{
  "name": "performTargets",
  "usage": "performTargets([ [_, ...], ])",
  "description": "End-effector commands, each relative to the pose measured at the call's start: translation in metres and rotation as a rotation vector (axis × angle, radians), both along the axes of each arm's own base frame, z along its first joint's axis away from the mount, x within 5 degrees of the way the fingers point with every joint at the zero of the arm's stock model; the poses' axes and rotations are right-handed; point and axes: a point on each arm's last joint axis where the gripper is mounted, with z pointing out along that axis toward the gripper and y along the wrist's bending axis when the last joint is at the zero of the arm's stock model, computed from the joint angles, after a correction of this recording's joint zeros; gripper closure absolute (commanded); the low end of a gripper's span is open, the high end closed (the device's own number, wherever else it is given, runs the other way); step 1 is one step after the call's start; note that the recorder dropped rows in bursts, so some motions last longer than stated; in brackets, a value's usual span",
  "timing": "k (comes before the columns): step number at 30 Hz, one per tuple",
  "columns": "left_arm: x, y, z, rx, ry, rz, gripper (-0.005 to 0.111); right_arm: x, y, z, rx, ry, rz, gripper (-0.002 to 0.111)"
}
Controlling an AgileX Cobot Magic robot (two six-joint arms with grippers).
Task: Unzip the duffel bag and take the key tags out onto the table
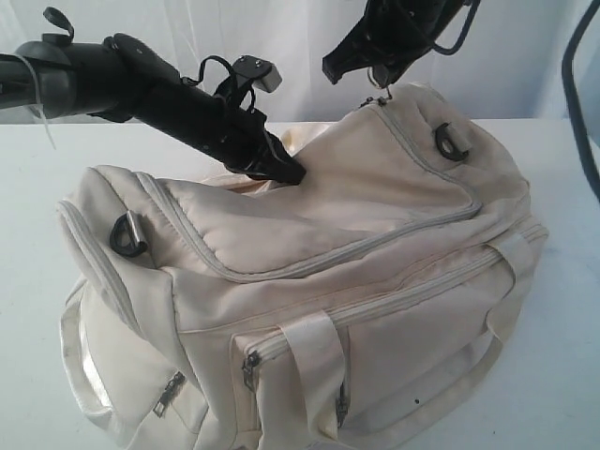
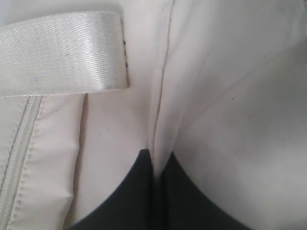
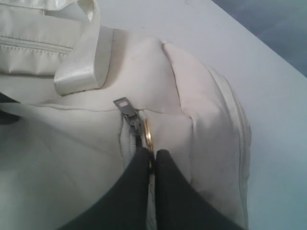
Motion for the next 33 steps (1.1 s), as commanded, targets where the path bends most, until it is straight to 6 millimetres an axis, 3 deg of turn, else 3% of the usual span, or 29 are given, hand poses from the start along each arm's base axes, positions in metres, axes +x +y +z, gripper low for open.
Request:
performTargets([
  [1, -0.002, 0.001, -0.004, 0.020, 0.017, -0.007, 0.106, -0.007, -0.015, 0.001, -0.049, 0.012, -0.027, 0.108],
  [9, -0.002, 0.001, -0.004, 0.019, 0.019, -0.006, 0.106, -0.021, -0.024, -0.018, -0.086, 0.088, -0.048, 0.108],
  [18, -0.001, 0.001, -0.004, 0.018, 0.017, 0.003, 0.106, -0.041, -0.037, -0.020, -0.082, 0.109, -0.072, 0.108],
  [33, 0.002, 0.008, -0.001, 0.008, 0.045, 0.020, 0.106, -0.070, -0.055, -0.039, -0.070, 0.118, -0.088, 0.108],
])
